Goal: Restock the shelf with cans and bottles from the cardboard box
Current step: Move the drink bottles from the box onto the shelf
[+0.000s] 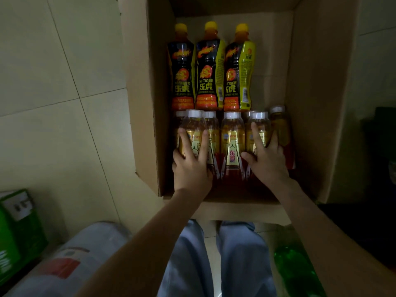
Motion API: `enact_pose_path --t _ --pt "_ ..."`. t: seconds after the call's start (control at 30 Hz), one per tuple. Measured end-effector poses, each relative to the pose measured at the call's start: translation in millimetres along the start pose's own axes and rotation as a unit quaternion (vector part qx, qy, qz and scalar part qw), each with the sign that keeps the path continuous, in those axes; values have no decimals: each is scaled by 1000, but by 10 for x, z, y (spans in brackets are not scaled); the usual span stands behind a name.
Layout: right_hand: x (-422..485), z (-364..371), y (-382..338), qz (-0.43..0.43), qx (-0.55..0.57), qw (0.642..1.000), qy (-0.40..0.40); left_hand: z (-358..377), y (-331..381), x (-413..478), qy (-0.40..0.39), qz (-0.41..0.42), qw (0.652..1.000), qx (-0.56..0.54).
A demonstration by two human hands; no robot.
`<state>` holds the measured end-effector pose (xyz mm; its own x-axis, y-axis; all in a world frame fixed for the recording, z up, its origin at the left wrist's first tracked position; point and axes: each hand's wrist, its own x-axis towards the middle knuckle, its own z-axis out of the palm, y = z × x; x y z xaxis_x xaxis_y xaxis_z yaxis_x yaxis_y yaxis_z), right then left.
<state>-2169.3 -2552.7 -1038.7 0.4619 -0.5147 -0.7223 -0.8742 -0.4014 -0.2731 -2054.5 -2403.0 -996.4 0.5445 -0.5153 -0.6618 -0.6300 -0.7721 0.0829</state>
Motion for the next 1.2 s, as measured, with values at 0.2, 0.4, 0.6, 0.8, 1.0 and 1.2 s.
enact_pose_path --t 0.2,0.4,0.6,0.8,1.0,1.2 --pt "74 30 -29 -7 10 1000 11 16 75 20 0 -28 999 22" --pt "-340 -151 -258 -22 48 996 71 -295 3 15 -47 -33 996 -61" --pt "-1065 -925 -536 -46 145 981 117 -1039 4 -467 -83 -31 963 -256" --pt "-2000 -2035 -1000 -5 480 871 108 -2314 274 -1203 -46 21 939 -339" --pt "-2957 -2931 -1303 58 638 764 72 -3640 459 -1930 -32 162 927 -337" --pt "-4183 -3513 -1593 14 628 771 105 -4524 612 -3009 -21 331 912 -243"
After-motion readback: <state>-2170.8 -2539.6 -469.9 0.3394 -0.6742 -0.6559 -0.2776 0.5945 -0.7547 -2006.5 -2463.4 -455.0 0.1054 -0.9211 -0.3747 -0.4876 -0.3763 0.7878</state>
